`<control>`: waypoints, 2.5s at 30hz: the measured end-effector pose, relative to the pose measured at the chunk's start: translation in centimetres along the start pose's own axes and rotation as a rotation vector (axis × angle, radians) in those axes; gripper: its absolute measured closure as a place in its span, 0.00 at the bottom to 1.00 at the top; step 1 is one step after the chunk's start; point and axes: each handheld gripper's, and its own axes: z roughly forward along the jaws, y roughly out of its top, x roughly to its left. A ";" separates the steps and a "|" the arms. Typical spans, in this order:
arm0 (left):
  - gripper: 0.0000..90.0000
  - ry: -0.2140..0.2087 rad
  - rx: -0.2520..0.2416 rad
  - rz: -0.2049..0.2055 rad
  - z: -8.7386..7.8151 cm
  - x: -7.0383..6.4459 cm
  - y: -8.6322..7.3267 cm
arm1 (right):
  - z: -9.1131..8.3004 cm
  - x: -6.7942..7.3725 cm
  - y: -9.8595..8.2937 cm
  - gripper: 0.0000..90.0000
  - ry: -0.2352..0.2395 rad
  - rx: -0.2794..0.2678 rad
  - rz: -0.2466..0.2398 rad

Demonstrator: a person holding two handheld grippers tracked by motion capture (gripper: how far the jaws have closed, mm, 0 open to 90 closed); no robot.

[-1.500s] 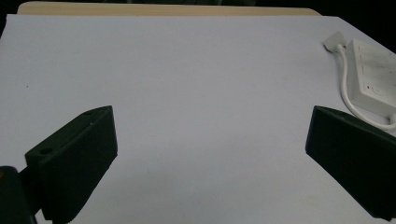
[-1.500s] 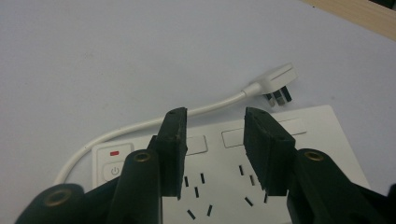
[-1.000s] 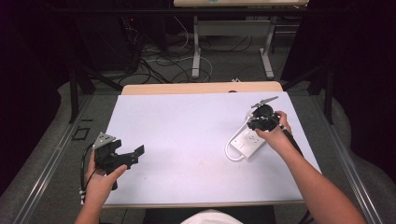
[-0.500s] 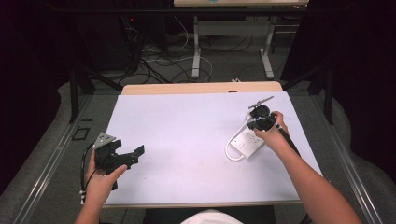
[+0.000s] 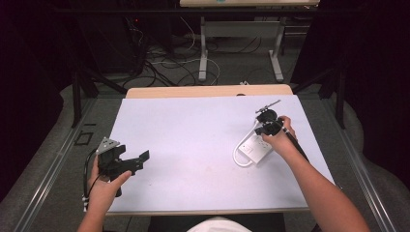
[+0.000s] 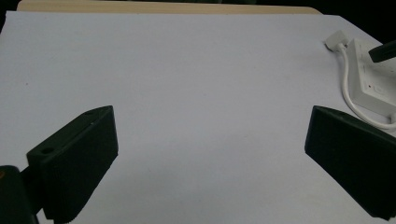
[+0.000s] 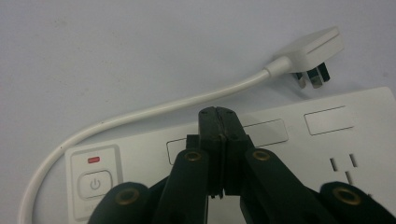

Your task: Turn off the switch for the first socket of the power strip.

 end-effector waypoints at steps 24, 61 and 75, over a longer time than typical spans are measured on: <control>0.03 0.001 0.000 0.001 0.0 0.0 0.0 | 0.7 0.0 -0.1 1.00 0.005 0.039 0.008; 0.03 0.001 0.004 0.002 -0.1 0.0 0.0 | 1.0 -0.3 -0.2 1.00 0.012 0.036 0.009; 0.03 0.003 0.006 -0.004 -0.1 0.1 0.0 | 1.0 -0.4 -0.2 1.00 0.011 0.045 0.019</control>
